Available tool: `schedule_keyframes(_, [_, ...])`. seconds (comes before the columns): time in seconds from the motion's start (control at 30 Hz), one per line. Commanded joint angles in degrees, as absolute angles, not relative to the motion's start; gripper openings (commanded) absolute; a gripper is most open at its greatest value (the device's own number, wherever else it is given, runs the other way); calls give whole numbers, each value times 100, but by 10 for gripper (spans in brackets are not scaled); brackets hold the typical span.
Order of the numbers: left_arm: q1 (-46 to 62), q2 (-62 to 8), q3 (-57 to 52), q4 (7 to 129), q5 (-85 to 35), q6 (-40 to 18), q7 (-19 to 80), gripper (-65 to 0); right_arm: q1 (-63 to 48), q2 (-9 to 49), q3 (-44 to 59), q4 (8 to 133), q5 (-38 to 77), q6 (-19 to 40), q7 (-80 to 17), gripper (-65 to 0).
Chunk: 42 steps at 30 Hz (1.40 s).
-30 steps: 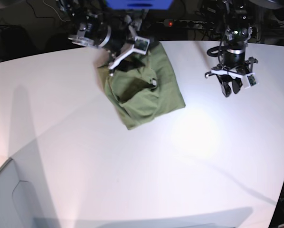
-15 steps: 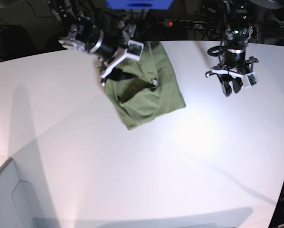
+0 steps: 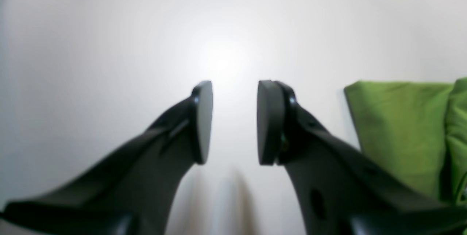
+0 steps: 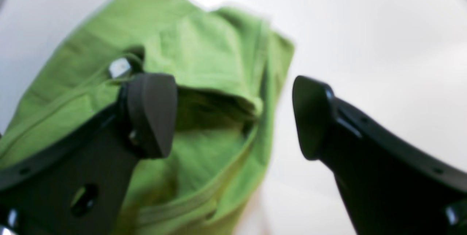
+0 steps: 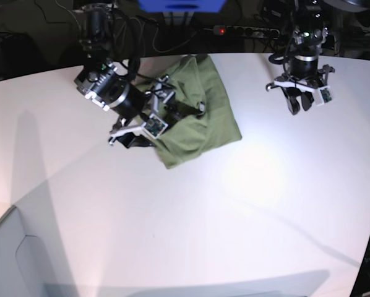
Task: Fold the T-shirt properly
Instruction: 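Lower the right gripper onto the bundle and pinch its edge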
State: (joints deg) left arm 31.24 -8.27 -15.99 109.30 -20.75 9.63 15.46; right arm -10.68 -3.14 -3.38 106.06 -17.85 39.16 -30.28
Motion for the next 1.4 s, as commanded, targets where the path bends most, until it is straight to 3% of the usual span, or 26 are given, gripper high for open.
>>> schedule_keyframes(0.0, [3143,-848,-1631,11055,-2070,945,1411,-451,-963,-338,-330,10545,-1710,4000,-2897,-192])
schedule_keyframes(0.17, [3213,-848,-1631,11055,-2070,945,1402,-451,-822,-312,-303,10044,-1710,4000,-2862,-198])
schedule_keyframes(0.23, [3248,-848,-1631,11055,-2070,945,1385,-451,-787,-224,-321,10000,-1710,4000,-2853,-233])
schedule_keyframes(0.67, [3248,-848,-1631,11055,-2070,945,1402,-451,-497,-224,-330,9701,-1745,4000,-2897,-645])
schedule_keyframes(1.0, [3248,-840,-1631,11099,-2070,945,1402,-451,-734,-620,-998,10422,-1745,4000,-2897,-648])
schedule_keyframes(1.37, [3363,-831,-1622,11099,-2070,945,1402,-451,-462,-900,-2026,9930,-1701,4000,-2853,-648])
